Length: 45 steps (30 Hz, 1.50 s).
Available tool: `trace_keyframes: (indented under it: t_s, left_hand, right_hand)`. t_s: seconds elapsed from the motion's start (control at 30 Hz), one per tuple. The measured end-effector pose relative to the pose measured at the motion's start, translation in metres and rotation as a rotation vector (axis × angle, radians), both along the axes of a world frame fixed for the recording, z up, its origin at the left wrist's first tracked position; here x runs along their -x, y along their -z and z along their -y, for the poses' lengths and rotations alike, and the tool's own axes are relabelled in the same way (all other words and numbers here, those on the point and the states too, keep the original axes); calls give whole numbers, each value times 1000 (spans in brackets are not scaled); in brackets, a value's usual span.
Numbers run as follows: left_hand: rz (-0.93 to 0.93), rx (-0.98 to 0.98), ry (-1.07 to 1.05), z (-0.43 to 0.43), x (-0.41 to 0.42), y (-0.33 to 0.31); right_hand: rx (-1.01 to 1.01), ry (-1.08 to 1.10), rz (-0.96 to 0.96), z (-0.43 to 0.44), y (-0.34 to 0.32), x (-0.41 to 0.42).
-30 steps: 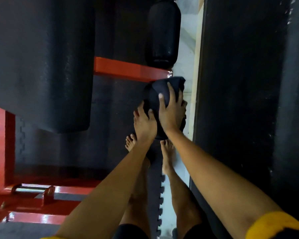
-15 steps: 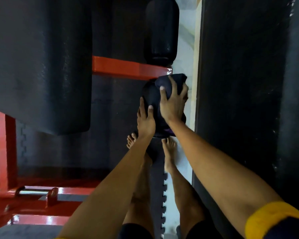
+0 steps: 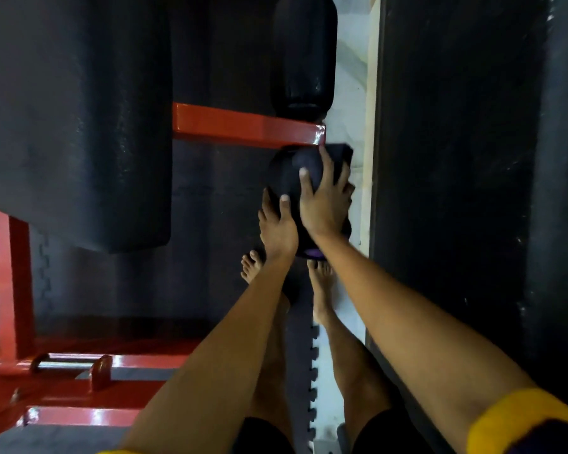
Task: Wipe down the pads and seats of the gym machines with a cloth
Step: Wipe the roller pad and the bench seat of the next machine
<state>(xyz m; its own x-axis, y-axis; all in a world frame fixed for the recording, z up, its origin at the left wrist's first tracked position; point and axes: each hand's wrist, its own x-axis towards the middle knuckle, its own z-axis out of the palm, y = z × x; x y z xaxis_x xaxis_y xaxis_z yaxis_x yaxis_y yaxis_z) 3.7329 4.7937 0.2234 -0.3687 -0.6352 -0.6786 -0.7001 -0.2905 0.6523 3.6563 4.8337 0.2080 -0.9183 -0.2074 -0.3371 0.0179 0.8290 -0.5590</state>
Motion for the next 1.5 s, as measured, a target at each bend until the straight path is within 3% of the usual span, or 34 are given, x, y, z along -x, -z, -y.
trace_keyframes:
  t_s: [0.2, 0.3, 0.37, 0.43, 0.5, 0.6, 0.67, 0.8, 0.97, 1.07, 1.13, 1.2, 1.33, 1.5]
  left_hand:
    - [96, 31, -58, 13, 2, -4]
    - [111, -167, -60, 30, 2, 24]
    - [35, -359, -124, 34, -11, 87]
    - [-22, -429, -187, 33, -24, 145]
    - [20, -403, -171, 28, -18, 117]
    - [49, -273, -79, 11, 5, -3]
    - [76, -182, -32, -1, 6, -26]
    - [91, -136, -118, 5, 2, -14]
    - [137, -284, -163, 20, 5, 12]
    - [43, -412, -144, 16, -13, 64]
    - [35, -422, -111, 15, -13, 52]
    - [19, -355, -112, 17, -5, 18]
    - [47, -203, -61, 14, -10, 18]
    - [17, -90, 33, 13, -20, 42]
  right_hand:
    - [6, -11, -68, -6, 2, -14]
    - [-23, -101, -142, -37, 2, -64]
    - [-21, -148, -169, -54, 0, -89]
    - [-23, -182, -173, -56, -2, -89]
    - [-44, -171, -151, -38, -4, -66]
    - [-60, -100, -98, 2, -4, -16]
    - [-54, -90, -101, 15, -1, 5]
    - [-19, -95, -112, -10, -3, -18]
    - [59, -190, -172, -69, -9, -85]
    - [37, -142, -132, -49, -7, -64]
    - [-3, -131, -135, -15, -6, -30]
    - [-38, -114, -136, 12, -5, 2]
    - [-45, -100, -87, 10, -10, -8]
    - [-50, -459, -322, -20, -1, -29]
